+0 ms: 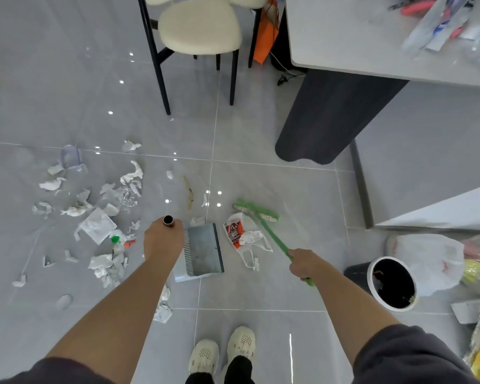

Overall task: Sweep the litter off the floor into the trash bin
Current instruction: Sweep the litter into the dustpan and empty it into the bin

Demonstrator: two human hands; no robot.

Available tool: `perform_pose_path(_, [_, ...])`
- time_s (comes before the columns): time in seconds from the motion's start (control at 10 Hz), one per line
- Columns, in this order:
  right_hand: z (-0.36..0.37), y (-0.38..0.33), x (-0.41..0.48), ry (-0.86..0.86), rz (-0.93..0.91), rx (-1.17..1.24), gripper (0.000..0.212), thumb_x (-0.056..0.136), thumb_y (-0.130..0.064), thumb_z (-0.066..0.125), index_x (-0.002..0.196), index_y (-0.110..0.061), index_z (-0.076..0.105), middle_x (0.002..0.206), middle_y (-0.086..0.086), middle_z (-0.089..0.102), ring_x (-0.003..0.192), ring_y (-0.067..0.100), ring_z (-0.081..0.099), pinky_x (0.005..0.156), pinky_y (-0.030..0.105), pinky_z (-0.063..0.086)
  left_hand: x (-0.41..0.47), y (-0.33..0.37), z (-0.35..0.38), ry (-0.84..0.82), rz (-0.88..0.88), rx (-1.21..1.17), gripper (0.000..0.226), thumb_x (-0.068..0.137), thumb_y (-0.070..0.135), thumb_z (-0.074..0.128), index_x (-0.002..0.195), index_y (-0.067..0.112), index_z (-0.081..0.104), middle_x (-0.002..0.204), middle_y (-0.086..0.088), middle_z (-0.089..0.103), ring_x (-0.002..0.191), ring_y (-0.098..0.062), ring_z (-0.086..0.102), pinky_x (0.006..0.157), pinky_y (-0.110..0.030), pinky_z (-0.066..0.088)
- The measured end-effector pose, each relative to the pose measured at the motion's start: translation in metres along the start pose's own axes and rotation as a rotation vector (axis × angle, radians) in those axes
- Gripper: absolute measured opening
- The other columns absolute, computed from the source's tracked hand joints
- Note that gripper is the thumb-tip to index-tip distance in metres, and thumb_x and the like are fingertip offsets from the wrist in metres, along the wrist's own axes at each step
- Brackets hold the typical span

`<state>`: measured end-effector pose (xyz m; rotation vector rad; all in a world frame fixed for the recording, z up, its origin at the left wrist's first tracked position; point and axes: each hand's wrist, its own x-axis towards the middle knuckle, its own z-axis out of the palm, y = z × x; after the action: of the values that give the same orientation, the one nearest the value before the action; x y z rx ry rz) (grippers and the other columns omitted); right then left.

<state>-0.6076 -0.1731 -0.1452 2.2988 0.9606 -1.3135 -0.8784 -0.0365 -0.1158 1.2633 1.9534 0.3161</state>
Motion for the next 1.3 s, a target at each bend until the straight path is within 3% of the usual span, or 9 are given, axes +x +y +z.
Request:
perform_pose_path(0.2, [0.004, 0.017, -0.015, -0.042, -0.072, -0.149, 0.049, 0.093, -0.008, 0.036, 0.141, -0.016, 0.042, 0.091, 0.002, 0.052, 0.061, 0.010, 0.052, 0.048, 0.020, 0.044, 0.010, 0.013, -0.006, -0.067, -0.041, -0.011, 0.029, 0.085, 0.018, 0.048, 0.059, 0.006, 0.049, 0.067, -0.022, 0.061, 0.071, -0.040, 0.066, 0.069, -0.043, 0.054])
perform_pose_path(0.4, [0.015, 0.058, -0.033, 0.014, 0.052, 0.086, 0.055, 0.093, -0.006, 0.033, 0.146, -0.018, 0.034, 0.088, 0.004, 0.054, 0.059, 0.015, 0.055, 0.048, 0.023, 0.046, 0.002, 0.017, -0.004, -0.181, 0.024, 0.033, 0.032, 0.090, 0.015, 0.050, 0.059, 0.011, 0.047, 0.071, -0.017, 0.058, 0.068, -0.033, 0.059, 0.068, -0.043, 0.056])
perform_pose_path(0.5, [0.024, 0.066, -0.030, 0.020, 0.180, 0.284, 0.044, 0.093, -0.005, 0.033, 0.136, -0.003, 0.043, 0.079, 0.008, 0.054, 0.065, 0.021, 0.056, 0.053, 0.025, 0.044, -0.007, 0.017, -0.003, -0.202, 0.051, 0.110, 0.037, 0.090, 0.007, 0.050, 0.055, 0.009, 0.039, 0.059, -0.011, 0.047, 0.054, -0.026, 0.048, 0.051, -0.029, 0.039])
perform_pose_path(0.6, [0.037, 0.066, -0.031, 0.004, 0.250, 0.442, 0.025, 0.092, -0.005, 0.042, 0.112, -0.001, 0.057, 0.071, 0.003, 0.046, 0.059, 0.014, 0.048, 0.051, 0.023, 0.042, -0.009, 0.011, 0.004, -0.204, 0.075, 0.129, 0.036, 0.091, 0.014, 0.049, 0.056, 0.007, 0.044, 0.058, -0.013, 0.051, 0.063, -0.034, 0.055, 0.060, -0.033, 0.043])
perform_pose_path(0.7, [0.063, 0.050, -0.033, -0.039, 0.379, 0.687, 0.012, 0.089, 0.000, 0.039, 0.088, -0.004, 0.051, 0.073, 0.009, 0.046, 0.057, 0.016, 0.048, 0.050, 0.025, 0.042, -0.012, 0.002, 0.009, -0.220, 0.067, 0.095, 0.034, 0.090, 0.015, 0.049, 0.057, 0.006, 0.047, 0.060, -0.014, 0.054, 0.068, -0.037, 0.061, 0.065, -0.039, 0.050])
perform_pose_path(0.8, [0.090, 0.018, -0.036, -0.119, 0.353, 0.802, 0.025, 0.085, -0.002, 0.038, 0.106, -0.001, 0.051, 0.082, 0.014, 0.053, 0.067, 0.021, 0.054, 0.054, 0.027, 0.045, -0.008, -0.007, 0.009, -0.211, 0.013, 0.035, 0.030, 0.088, 0.017, 0.051, 0.060, 0.007, 0.049, 0.066, -0.018, 0.059, 0.077, -0.043, 0.069, 0.071, -0.044, 0.056])
perform_pose_path(0.9, [0.088, -0.016, -0.048, -0.227, 0.284, 0.844, 0.017, 0.088, -0.002, 0.039, 0.100, -0.004, 0.049, 0.075, 0.011, 0.052, 0.055, 0.014, 0.054, 0.051, 0.023, 0.045, -0.010, -0.015, 0.005, -0.208, -0.055, -0.023, 0.027, 0.088, 0.022, 0.051, 0.064, 0.009, 0.053, 0.077, -0.021, 0.064, 0.084, -0.045, 0.069, 0.082, -0.051, 0.058])
perform_pose_path(1.0, [0.068, -0.036, -0.059, -0.369, 0.227, 0.925, 0.017, 0.093, -0.002, 0.036, 0.102, -0.011, 0.048, 0.064, 0.004, 0.045, 0.032, 0.005, 0.043, 0.033, 0.014, 0.036, -0.017, -0.015, 0.001, -0.227, -0.083, -0.005, 0.026, 0.092, 0.018, 0.050, 0.069, 0.006, 0.050, 0.076, -0.015, 0.059, 0.084, -0.040, 0.065, 0.081, -0.043, 0.053])
perform_pose_path(1.3, [0.034, -0.030, -0.068, -0.525, 0.196, 0.779, 0.040, 0.095, -0.008, 0.040, 0.135, -0.005, 0.040, 0.075, 0.008, 0.051, 0.038, 0.007, 0.046, 0.035, 0.015, 0.041, -0.019, -0.019, 0.002, -0.227, -0.126, -0.016, 0.035, 0.093, 0.023, 0.048, 0.062, 0.008, 0.043, 0.066, -0.009, 0.049, 0.081, -0.033, 0.061, 0.072, -0.034, 0.040])
